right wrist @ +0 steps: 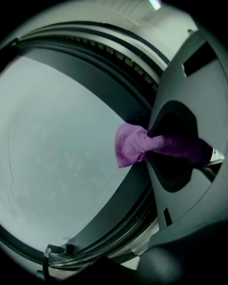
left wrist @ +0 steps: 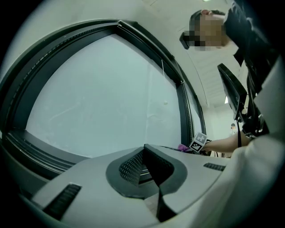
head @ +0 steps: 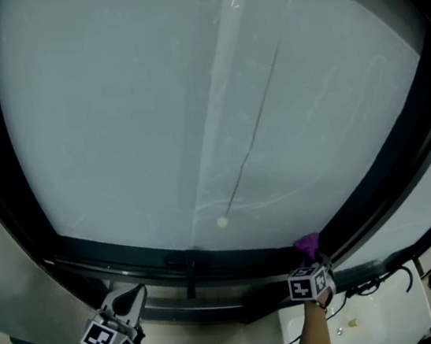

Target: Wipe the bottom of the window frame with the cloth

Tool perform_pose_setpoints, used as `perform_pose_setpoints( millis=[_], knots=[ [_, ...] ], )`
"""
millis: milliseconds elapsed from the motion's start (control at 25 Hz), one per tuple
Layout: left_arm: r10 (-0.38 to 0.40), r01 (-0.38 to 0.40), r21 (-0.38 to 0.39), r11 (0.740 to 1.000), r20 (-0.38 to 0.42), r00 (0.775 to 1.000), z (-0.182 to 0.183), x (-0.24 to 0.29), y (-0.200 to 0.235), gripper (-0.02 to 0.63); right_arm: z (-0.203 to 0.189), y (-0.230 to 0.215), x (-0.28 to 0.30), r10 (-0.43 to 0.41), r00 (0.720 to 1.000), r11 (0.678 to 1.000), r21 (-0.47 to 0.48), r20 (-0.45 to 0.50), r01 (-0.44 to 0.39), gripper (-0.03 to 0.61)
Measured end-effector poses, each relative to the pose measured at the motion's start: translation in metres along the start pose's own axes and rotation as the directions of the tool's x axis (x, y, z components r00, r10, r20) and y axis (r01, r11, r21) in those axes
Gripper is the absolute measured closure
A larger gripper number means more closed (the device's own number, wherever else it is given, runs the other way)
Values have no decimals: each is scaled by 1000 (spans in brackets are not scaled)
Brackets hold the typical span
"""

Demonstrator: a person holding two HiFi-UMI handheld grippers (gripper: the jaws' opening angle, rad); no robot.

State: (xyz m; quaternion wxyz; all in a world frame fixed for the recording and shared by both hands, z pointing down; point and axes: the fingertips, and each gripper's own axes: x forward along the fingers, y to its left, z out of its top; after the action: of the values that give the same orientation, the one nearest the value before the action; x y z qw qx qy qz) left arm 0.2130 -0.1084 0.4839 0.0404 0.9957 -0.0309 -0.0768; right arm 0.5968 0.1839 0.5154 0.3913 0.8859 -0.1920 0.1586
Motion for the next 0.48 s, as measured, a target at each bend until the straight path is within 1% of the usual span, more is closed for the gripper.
perform_pose_setpoints(
  millis=[80, 160, 360, 480],
  knots=[
    [4, -4, -9, 1000, -2, 1000, -2, -3, -2, 609, 10, 4, -7, 5, 1000, 995, -97, -8, -5, 488],
    [3, -4, -17, 1000, -6, 1000, -3, -7, -4, 609, 12, 9, -12, 11, 1000, 988, -154, -10, -13, 488],
    [0, -1, -25, 1000, -17, 1000, -4, -12, 3, 609, 12, 25, -19, 39, 999, 971, -234, -13, -41, 488],
    [1, -2, -29, 1000, -12, 1000, -4, -13, 6, 609, 14, 32, -21, 46, 999, 963, -265, -16, -49, 488]
  ],
)
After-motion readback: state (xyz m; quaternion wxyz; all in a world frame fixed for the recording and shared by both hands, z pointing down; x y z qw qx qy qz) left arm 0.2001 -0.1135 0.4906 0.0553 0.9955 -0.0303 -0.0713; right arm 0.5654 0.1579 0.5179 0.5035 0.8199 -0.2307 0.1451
